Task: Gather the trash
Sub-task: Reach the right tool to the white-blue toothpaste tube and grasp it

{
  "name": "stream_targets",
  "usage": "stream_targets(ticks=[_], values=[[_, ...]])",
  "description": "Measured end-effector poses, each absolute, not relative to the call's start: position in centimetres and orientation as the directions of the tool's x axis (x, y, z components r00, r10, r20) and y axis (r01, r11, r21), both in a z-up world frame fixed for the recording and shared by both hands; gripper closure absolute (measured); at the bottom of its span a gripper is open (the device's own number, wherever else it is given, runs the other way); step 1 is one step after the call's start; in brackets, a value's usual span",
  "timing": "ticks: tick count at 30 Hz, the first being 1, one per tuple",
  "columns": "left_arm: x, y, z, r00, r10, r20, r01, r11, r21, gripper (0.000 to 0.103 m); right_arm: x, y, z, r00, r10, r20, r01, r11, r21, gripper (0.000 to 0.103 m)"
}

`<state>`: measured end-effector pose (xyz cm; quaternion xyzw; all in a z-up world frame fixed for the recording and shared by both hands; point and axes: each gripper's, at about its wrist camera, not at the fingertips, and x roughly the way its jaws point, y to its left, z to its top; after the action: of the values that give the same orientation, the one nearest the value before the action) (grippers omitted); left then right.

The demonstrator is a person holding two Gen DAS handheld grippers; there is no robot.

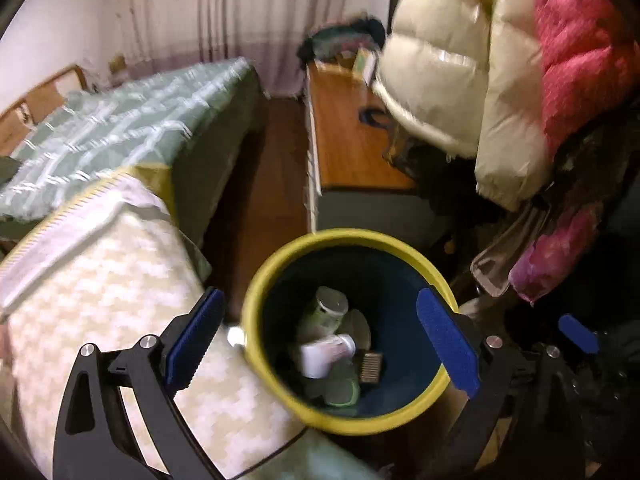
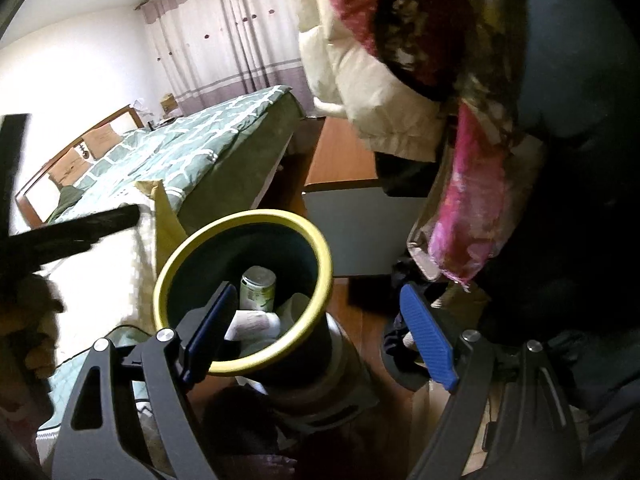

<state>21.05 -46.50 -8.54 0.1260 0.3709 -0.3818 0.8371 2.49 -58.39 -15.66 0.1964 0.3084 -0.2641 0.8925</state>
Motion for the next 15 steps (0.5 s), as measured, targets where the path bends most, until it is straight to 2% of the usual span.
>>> stream_targets(ticks=[4, 7, 15], values=[[18.7, -40.7, -5.4, 0.522, -0.566, -0.639, 0.699, 0.712, -0.059, 0.005, 3.5, -56.8, -15.4, 0.687, -0.319, -0.652, 0.555, 0.81, 0.188, 0.024], [17.9, -35.8, -4.2, 0.561, -0.558, -0.611, 0.656, 0.75, -0.083, 0.005, 4.3, -55.2, -15.2, 0.702, -0.289, -0.651, 0.517, 0.835, 0.187, 0.024], [16.1, -23.3, -3.4, 0.692, -0.433, -0.577, 0.484, 0.872, -0.072, 0.005, 6.3, -50.7, -14.5, 0.732, -0.226, -0.643, 0.428, 0.887, 0.175, 0.024]])
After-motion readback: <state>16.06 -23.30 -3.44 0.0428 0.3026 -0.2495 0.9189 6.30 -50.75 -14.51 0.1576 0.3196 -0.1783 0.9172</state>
